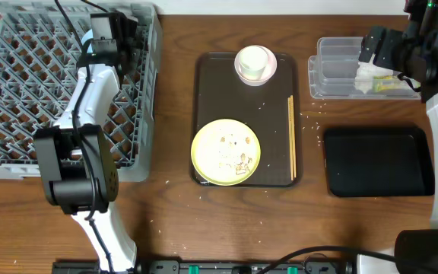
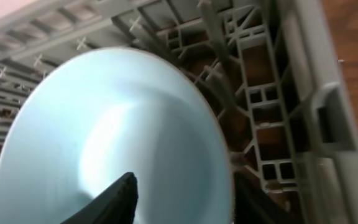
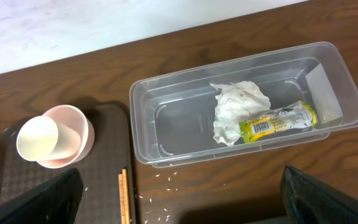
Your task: Sort waste into correct bins and load items into the dishwasher
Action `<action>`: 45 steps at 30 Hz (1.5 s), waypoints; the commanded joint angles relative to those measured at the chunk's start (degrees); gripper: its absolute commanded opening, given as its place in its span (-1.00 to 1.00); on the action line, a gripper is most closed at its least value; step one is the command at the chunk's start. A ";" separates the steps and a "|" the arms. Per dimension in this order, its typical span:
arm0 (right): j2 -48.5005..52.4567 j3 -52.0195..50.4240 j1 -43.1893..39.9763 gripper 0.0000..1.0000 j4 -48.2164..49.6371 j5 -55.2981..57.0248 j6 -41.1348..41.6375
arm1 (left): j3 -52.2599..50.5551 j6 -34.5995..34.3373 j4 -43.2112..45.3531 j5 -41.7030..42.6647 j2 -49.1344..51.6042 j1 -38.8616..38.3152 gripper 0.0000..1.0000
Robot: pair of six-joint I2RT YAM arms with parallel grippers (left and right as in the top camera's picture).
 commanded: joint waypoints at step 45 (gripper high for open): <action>0.15 0.37 -0.33 0.99 -0.07 0.15 0.59 | 0.22 -42.18 4.35 55.60 0.22 23.67 -0.85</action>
